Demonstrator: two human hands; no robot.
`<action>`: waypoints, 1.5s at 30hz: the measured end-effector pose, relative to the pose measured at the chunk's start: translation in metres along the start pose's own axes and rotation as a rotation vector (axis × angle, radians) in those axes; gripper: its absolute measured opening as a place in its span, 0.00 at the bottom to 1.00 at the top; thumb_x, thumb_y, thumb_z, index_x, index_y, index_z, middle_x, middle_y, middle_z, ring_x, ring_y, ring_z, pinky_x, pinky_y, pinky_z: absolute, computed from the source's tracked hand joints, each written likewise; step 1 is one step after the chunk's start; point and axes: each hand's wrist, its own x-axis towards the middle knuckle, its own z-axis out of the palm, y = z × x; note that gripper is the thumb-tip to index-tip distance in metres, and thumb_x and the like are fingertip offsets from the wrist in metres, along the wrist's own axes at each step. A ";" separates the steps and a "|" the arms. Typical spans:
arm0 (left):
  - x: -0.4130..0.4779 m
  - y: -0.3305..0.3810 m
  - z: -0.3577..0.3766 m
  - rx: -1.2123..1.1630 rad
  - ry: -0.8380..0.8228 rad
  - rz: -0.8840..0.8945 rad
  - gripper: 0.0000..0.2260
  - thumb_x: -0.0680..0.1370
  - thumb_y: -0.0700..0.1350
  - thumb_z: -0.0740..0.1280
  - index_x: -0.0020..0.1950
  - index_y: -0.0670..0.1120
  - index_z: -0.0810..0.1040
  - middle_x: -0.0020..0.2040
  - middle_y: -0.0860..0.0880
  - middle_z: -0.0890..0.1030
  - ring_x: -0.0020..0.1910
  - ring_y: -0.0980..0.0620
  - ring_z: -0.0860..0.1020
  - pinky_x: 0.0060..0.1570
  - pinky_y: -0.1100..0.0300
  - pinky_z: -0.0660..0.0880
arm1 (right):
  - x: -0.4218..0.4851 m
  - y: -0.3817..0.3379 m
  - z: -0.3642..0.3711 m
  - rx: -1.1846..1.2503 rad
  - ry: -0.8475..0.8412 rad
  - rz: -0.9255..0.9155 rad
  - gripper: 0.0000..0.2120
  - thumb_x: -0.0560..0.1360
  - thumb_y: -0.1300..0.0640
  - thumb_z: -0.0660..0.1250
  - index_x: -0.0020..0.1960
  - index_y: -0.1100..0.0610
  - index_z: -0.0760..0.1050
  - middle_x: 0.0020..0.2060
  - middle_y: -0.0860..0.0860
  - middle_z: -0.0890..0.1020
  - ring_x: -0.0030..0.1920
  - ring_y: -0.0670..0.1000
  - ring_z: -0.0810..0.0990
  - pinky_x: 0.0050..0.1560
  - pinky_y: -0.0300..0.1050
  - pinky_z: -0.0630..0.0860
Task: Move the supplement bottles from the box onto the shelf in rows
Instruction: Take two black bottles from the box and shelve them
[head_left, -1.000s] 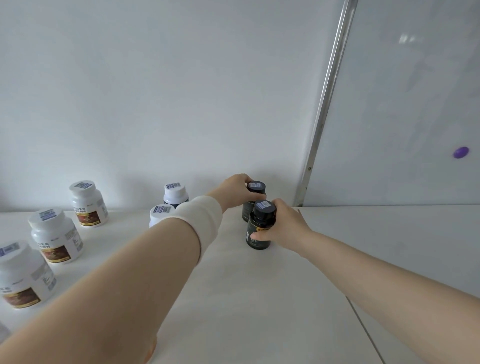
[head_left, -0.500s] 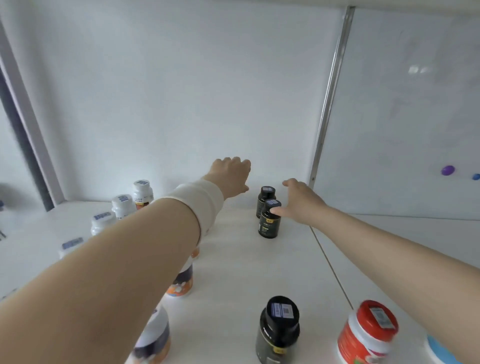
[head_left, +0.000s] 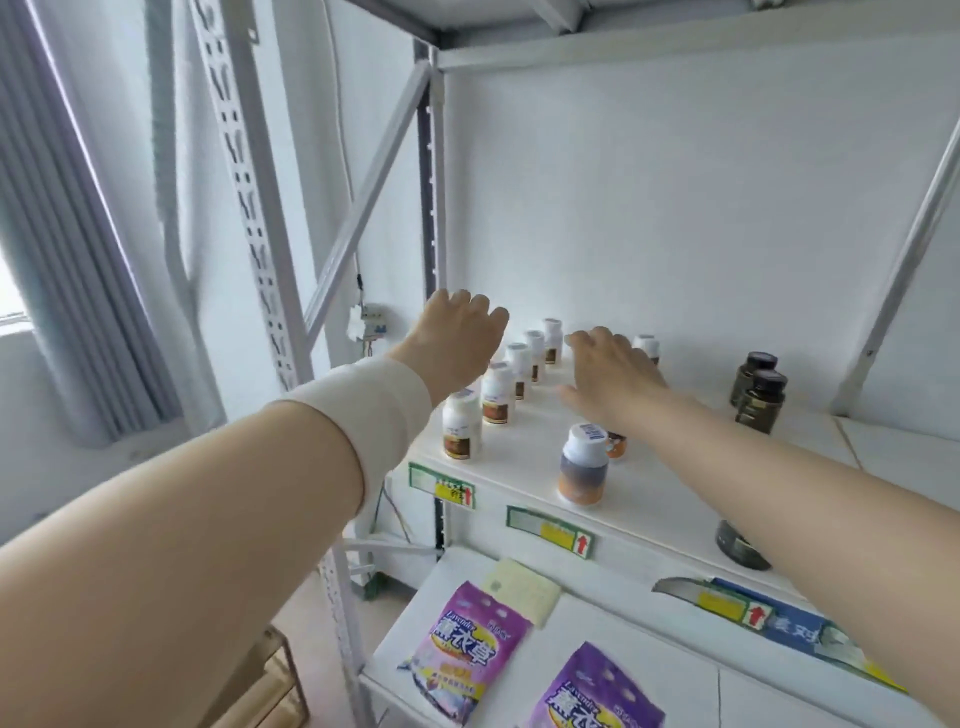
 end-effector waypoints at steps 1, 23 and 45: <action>-0.018 -0.017 0.004 0.015 -0.016 -0.029 0.14 0.79 0.45 0.60 0.64 0.43 0.68 0.59 0.45 0.75 0.58 0.45 0.74 0.53 0.56 0.69 | -0.001 -0.023 0.000 0.004 0.002 -0.046 0.22 0.78 0.53 0.58 0.68 0.60 0.62 0.65 0.59 0.68 0.64 0.60 0.69 0.59 0.51 0.68; -0.409 -0.316 0.300 -0.077 -0.731 -0.571 0.16 0.80 0.45 0.59 0.66 0.42 0.67 0.64 0.42 0.73 0.63 0.43 0.72 0.62 0.52 0.66 | 0.041 -0.539 0.209 -0.076 -0.366 -0.842 0.24 0.78 0.48 0.58 0.70 0.59 0.61 0.67 0.57 0.68 0.67 0.57 0.68 0.66 0.50 0.65; -0.398 -0.180 0.779 -1.201 -1.327 -1.212 0.22 0.79 0.53 0.62 0.67 0.41 0.65 0.64 0.42 0.74 0.62 0.42 0.75 0.55 0.52 0.72 | 0.139 -0.619 0.654 -0.077 -0.819 -0.958 0.31 0.38 0.59 0.82 0.41 0.64 0.83 0.38 0.62 0.84 0.39 0.63 0.84 0.33 0.52 0.80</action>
